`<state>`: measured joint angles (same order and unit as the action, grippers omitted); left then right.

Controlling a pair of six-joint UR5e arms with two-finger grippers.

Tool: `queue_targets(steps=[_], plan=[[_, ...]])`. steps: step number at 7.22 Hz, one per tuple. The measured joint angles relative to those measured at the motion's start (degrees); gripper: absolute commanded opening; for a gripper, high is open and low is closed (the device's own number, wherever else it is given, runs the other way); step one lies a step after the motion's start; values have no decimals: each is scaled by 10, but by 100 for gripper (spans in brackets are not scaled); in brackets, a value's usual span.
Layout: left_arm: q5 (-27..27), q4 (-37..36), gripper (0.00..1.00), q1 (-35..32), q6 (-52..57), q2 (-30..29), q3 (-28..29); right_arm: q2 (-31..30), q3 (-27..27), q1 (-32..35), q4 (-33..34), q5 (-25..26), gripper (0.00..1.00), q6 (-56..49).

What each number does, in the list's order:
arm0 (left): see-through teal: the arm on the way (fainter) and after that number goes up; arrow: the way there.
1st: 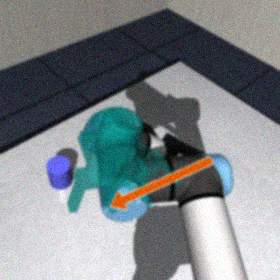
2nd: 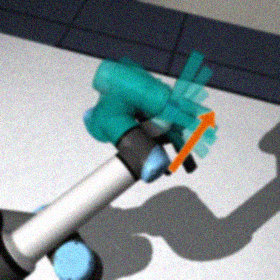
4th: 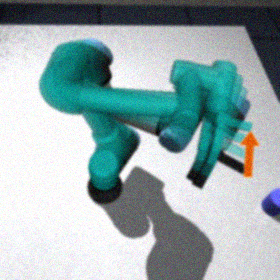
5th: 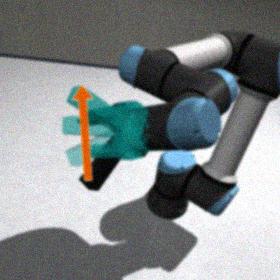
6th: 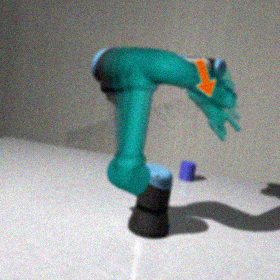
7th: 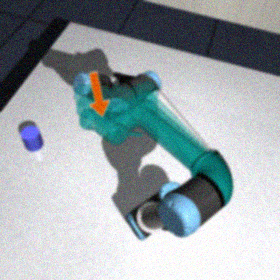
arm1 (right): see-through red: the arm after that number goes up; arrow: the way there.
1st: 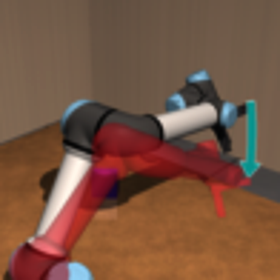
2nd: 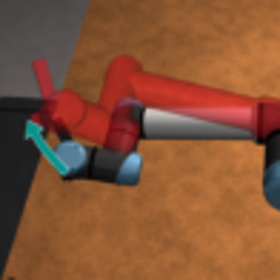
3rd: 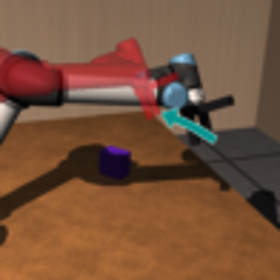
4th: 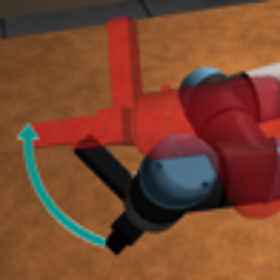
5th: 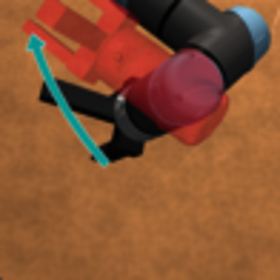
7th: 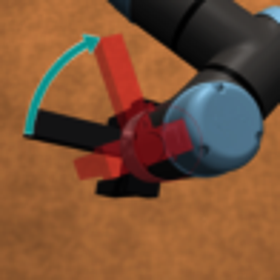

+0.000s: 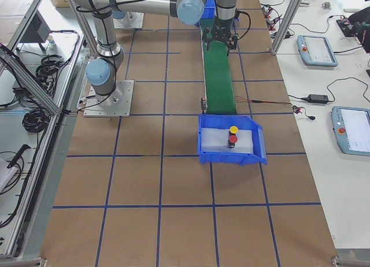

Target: Transport two buttons from left to right

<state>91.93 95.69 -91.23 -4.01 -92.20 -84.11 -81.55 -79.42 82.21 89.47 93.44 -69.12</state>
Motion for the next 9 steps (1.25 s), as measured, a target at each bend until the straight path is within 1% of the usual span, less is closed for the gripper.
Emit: queue_targets(steps=[1,2,4,6,7,9], plan=[[0,0,100,0,0,0,0,0,0,33,3,2,100,89],[0,0,100,0,0,0,0,0,0,51,4,2,100,178],[1,0,100,0,1,0,0,0,0,77,9,-3,100,363],[1,0,100,0,0,0,0,0,0,94,20,-8,100,509],[1,0,100,0,0,0,0,0,1,95,21,-8,100,544],[1,0,100,0,1,0,0,-3,2,94,20,-10,100,579]])
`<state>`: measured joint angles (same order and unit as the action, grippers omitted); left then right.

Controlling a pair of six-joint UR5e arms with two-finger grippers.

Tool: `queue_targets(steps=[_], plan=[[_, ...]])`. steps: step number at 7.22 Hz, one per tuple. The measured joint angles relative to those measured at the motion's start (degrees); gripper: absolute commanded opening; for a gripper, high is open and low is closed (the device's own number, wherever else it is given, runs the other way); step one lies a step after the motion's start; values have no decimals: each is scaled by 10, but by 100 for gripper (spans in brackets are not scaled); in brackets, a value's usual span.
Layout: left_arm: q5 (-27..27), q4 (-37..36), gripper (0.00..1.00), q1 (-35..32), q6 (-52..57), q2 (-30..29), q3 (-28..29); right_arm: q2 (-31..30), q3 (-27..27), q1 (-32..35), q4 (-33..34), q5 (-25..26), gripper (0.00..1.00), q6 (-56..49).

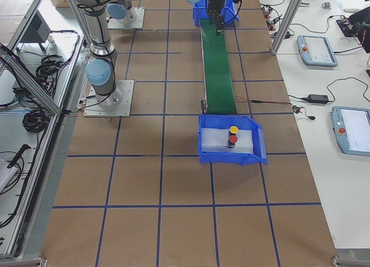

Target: Transport two buttons from left to right

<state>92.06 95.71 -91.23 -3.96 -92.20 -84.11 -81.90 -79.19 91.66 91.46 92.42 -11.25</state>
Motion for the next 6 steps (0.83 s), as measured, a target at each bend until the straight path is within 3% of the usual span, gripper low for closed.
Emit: queue_targets(steps=[2,6], plan=[[0,0,100,0,0,0,0,-1,-1,2,1,-2,100,61],[0,0,100,0,0,0,0,0,-6,3,1,-3,100,76]])
